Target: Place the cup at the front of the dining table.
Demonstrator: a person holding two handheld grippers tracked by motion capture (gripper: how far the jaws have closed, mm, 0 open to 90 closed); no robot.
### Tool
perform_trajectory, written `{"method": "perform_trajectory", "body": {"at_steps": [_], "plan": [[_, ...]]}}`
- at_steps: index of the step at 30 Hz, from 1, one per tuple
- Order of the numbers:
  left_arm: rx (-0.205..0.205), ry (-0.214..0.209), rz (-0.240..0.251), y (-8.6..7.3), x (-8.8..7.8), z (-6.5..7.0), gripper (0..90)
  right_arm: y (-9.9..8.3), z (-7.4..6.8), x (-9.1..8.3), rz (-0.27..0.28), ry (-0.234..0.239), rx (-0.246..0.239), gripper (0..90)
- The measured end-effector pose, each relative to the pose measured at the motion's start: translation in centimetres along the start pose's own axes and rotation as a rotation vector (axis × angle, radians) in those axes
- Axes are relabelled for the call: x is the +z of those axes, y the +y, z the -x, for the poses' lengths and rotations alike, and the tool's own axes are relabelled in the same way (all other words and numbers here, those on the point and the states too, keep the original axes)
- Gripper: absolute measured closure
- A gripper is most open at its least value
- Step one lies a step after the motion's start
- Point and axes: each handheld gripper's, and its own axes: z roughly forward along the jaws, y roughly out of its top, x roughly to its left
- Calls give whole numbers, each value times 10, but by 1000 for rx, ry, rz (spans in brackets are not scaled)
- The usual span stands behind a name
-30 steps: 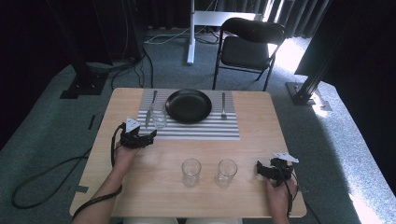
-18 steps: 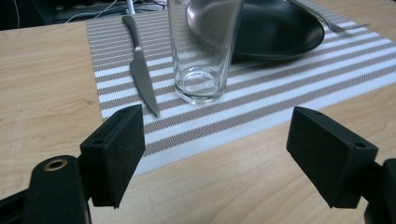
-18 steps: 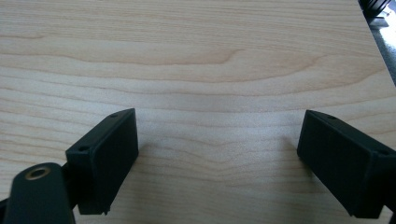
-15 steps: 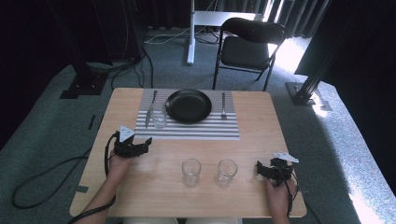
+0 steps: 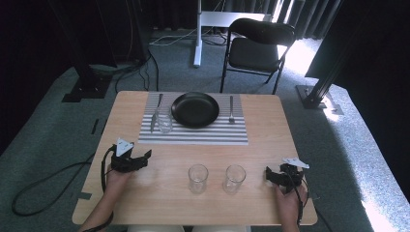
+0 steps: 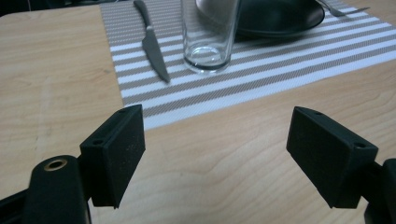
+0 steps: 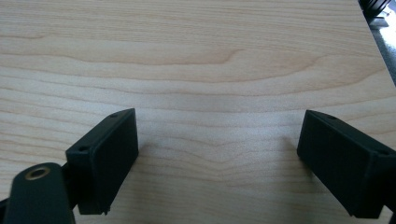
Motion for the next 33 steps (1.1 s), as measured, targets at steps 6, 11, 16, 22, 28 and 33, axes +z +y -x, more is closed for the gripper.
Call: {"method": "perform_trajectory", "body": {"at_steps": [6,11,16,22,28,33], "plan": [[-13,2,-6,-15,-14,-2,201,0,0,0,0,0,0,119],[-41,-3,7,-20,-21,-3,201,0,0,0,0,0,0,119],[-37,8,7,-28,-33,-2,201,0,0,0,0,0,0,119],[-28,42,9,-43,-43,-3,201,0,0,0,0,0,2,119],[-46,47,2,-51,-48,-7,201,0,0,0,0,0,2,119],[-73,63,12,-56,-59,-13,201,0,0,0,-1,0,2,119]]}}
